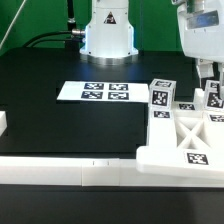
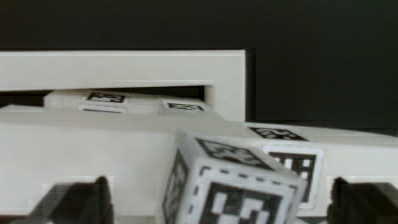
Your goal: Assemble chair
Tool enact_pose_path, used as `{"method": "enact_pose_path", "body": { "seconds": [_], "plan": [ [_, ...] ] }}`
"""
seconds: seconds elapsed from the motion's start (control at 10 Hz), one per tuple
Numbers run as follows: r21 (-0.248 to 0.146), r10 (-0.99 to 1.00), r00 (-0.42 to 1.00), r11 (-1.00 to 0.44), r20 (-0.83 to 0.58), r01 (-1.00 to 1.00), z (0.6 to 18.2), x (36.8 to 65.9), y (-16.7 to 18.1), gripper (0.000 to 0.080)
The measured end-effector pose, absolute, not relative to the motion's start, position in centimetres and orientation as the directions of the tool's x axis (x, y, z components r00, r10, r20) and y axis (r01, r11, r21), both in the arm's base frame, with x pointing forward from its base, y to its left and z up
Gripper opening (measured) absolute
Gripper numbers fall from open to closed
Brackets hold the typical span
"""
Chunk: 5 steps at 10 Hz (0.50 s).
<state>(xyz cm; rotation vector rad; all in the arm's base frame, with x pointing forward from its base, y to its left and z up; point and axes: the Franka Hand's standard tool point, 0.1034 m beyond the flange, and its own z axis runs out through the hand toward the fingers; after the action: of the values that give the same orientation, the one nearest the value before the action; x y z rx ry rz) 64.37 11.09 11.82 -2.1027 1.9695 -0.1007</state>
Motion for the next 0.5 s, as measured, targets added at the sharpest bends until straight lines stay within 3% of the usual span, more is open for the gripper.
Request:
{"method": "enact_pose_path", "body": {
  "seconds": [0.4,0.5],
  "plan": [
    [-0.259,-0.917,0.397,-0.375,-0.038,-0.890,11.75,64.35,11.00,0.0649],
    [-0.249,-0.862,0.507,-0.487,-0.018,-0.837,11.79,64.31,11.00,0.0649]
  ]
}}
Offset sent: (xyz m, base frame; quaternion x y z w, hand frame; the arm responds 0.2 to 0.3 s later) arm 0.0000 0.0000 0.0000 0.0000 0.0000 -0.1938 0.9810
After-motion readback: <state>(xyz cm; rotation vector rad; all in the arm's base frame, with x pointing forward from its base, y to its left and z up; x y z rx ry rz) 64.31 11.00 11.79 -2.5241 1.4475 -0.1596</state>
